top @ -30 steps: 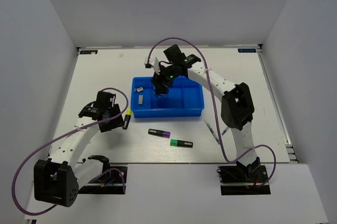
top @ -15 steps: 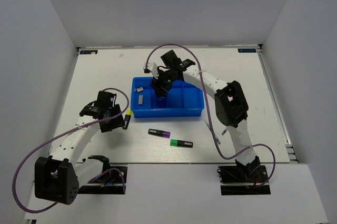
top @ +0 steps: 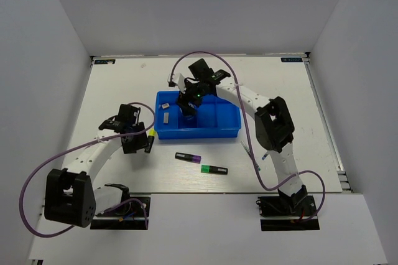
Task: Sort the stationery into containers
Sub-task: Place the stationery in the storage box, then pick up the pen from the center of the board.
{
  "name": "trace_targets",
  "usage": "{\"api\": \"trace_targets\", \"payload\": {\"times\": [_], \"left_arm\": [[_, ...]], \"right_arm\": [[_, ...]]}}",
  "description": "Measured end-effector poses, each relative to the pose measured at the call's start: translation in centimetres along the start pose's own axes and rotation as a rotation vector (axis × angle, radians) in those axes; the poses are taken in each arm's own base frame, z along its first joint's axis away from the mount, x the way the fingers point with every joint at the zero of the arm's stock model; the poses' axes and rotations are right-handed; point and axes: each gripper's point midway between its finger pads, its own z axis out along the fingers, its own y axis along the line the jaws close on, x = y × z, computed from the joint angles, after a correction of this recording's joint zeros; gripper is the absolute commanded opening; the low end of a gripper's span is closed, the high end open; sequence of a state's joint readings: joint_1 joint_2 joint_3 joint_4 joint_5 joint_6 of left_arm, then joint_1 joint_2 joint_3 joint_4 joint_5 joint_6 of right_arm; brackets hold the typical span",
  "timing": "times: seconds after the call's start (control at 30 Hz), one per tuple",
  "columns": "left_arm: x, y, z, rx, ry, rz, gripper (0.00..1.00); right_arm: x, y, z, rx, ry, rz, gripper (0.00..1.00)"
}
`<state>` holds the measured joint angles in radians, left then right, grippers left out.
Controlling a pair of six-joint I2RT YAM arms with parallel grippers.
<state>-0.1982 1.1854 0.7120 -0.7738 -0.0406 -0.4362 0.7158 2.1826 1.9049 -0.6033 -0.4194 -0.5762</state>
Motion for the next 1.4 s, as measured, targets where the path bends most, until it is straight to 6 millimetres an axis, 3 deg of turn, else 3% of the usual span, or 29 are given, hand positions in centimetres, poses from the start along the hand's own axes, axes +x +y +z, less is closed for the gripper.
{"api": "trace_targets", "payload": {"times": [0.27,0.43,0.67,0.9,1.1,1.13,1.17,1.23,1.3,1.33,1.37,1.4], "left_arm": [[-2.2,-1.2,0.8,0.056,-0.067,0.075,0.67],[-3.8,-2.4,1.3,0.104,-0.124,0.112,0.63],[-3.5,-2.9,3.2,0.087,-0.123,0.174,0.56],[-2.9,-2.4,4.3,0.034,-0.138,0.19,0.55],[-2.5,-1.7,5.4,-0.036,-0.135,0.188,0.43],[-2.6,-1.6,5.4,-0.042,-0.14,0.184,0.39],[-2.6,-1.6,5.4,-0.047,-0.144,0.181,0.28],[-2.8,-1.4,5.4,-0.059,-0.151,0.174,0.2],[-2.8,-1.4,5.4,-0.066,-0.153,0.165,0.14],[-2.8,-1.3,5.3,-0.072,-0.156,0.158,0.12],[-2.7,-1.0,5.2,-0.084,-0.153,0.151,0.08],[-2.5,-0.8,5.1,-0.094,-0.147,0.143,0.07]], "right_arm": [[-1.5,0.2,-2.5,0.044,-0.029,0.004,0.82],[-1.2,1.8,-5.9,0.077,-0.04,0.044,0.82],[0.0,4.2,-11.2,0.127,-0.098,0.09,0.82],[1.2,4.3,-13.0,0.146,-0.139,0.161,0.82],[2.1,4.7,-13.6,0.135,-0.162,0.221,0.82],[2.1,4.8,-13.8,0.135,-0.168,0.225,0.82],[2.2,4.9,-14.1,0.136,-0.173,0.228,0.82],[2.0,5.1,-14.6,0.137,-0.192,0.232,0.8],[2.0,5.4,-15.4,0.14,-0.208,0.237,0.74],[1.9,5.6,-15.7,0.143,-0.218,0.234,0.66],[2.0,5.8,-16.0,0.144,-0.223,0.234,0.52],[2.1,6.2,-16.4,0.144,-0.228,0.232,0.06]]}}
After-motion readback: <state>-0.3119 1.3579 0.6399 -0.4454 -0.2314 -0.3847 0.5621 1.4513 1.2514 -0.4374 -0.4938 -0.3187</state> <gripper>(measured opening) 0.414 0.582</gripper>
